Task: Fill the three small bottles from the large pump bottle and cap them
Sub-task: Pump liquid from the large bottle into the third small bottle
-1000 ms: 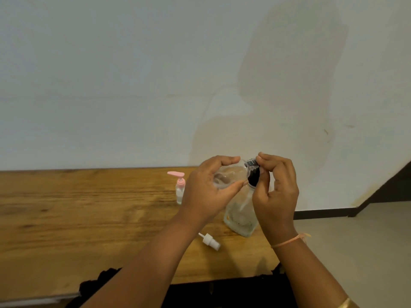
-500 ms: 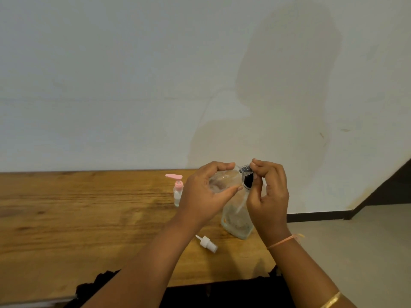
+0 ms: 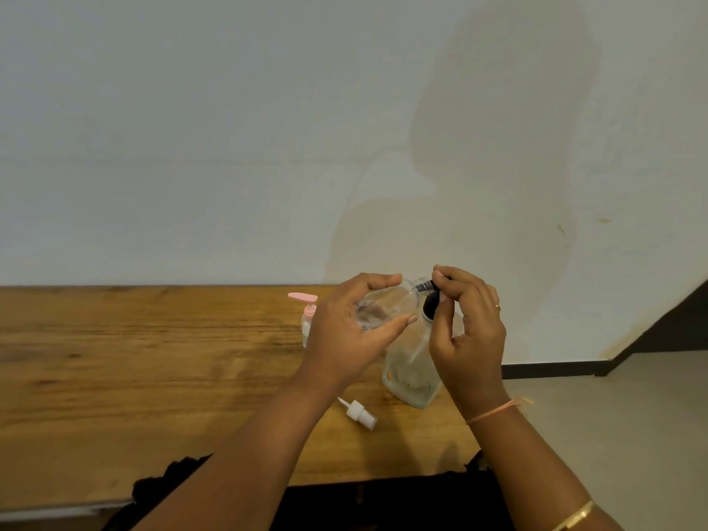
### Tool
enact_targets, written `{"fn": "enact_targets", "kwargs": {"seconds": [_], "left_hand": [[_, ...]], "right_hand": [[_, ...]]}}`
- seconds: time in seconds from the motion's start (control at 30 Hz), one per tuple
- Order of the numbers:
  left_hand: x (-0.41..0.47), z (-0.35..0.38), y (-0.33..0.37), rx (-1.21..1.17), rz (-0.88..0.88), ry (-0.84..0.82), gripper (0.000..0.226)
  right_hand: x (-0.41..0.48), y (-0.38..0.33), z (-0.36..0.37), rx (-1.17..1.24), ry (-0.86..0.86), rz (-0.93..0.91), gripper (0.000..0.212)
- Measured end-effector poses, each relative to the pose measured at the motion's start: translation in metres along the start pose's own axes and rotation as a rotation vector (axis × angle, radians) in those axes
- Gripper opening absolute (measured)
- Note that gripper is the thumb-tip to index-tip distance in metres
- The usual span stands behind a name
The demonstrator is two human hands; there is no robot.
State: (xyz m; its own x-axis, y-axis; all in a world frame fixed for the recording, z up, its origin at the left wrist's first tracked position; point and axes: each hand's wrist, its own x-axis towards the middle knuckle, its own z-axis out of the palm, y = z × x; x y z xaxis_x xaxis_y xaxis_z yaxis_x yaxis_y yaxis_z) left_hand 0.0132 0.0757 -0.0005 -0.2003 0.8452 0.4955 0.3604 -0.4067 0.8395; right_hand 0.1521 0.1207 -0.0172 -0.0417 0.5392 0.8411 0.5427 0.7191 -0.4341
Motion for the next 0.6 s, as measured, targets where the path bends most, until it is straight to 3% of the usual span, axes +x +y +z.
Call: {"fn": "enact_targets", "kwargs": {"seconds": [0.6], "left_hand": [[0.003,0.004,0.000,-0.036,-0.026,-0.034,0.041]], "right_hand": [[-0.001,-0.003,0.002,-0.004,0.004,0.028,0.025]]}}
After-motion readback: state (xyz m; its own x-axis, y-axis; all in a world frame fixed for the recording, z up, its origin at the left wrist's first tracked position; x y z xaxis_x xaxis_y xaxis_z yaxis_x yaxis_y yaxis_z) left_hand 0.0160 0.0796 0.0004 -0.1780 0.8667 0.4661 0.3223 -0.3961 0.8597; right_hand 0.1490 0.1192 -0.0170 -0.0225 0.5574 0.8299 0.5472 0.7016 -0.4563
